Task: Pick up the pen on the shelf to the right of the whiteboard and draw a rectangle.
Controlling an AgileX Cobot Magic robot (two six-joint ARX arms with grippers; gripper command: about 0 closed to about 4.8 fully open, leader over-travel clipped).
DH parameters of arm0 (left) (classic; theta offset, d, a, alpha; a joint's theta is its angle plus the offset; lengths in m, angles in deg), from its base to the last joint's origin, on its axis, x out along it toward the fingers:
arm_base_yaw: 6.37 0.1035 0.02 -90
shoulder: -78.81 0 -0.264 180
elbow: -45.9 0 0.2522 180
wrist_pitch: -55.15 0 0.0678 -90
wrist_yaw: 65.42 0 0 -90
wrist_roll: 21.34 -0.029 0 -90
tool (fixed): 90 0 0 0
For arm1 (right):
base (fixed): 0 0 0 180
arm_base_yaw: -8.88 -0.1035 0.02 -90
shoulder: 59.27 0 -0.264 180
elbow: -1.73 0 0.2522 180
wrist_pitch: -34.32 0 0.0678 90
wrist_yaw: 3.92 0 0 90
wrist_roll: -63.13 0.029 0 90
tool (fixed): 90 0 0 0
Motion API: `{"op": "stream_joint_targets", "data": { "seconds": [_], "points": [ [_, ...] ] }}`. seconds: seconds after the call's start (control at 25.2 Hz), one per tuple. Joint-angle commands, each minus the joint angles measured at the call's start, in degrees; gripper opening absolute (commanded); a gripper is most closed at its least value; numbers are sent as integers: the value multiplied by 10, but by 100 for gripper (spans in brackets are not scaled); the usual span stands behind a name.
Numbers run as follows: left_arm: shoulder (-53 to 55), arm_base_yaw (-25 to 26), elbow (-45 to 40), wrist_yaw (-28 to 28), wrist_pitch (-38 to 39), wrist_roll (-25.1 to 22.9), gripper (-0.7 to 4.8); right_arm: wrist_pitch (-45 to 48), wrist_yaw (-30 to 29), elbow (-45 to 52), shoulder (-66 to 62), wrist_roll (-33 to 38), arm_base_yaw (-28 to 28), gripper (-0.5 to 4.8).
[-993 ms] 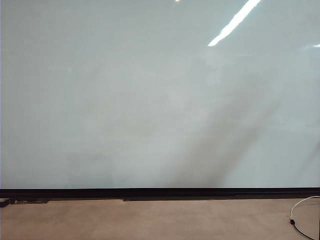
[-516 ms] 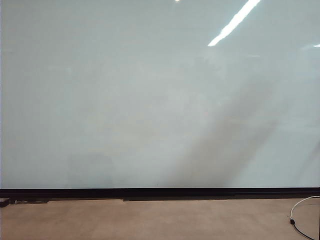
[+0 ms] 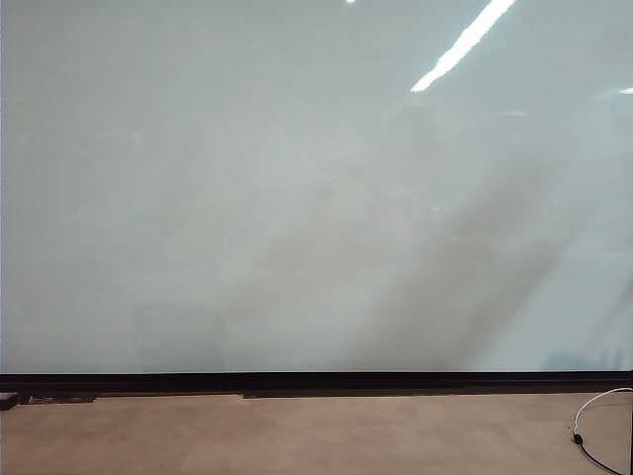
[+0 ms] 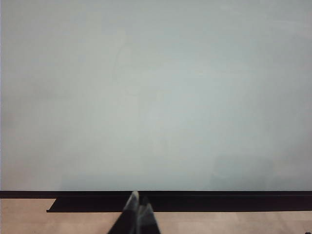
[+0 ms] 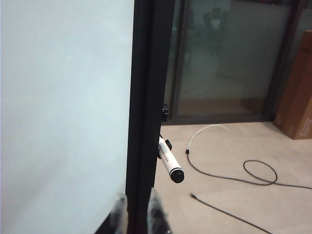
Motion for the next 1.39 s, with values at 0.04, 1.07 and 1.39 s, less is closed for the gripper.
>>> {"op": "stream_joint_targets", "data": {
  "seconds": [0.04,1.07,1.39],
  "points": [
    [0,0,2,1,-3,-3,-4,21,-37,-28,-40,-5,20,139],
    [0,0,2,1,-3,-3,-5,124,-253,-115,-275,-4,148,213],
    [0,0,2,1,-4,-3,-4,184,-278,-155,-380,-4,148,258]
  ]
}}
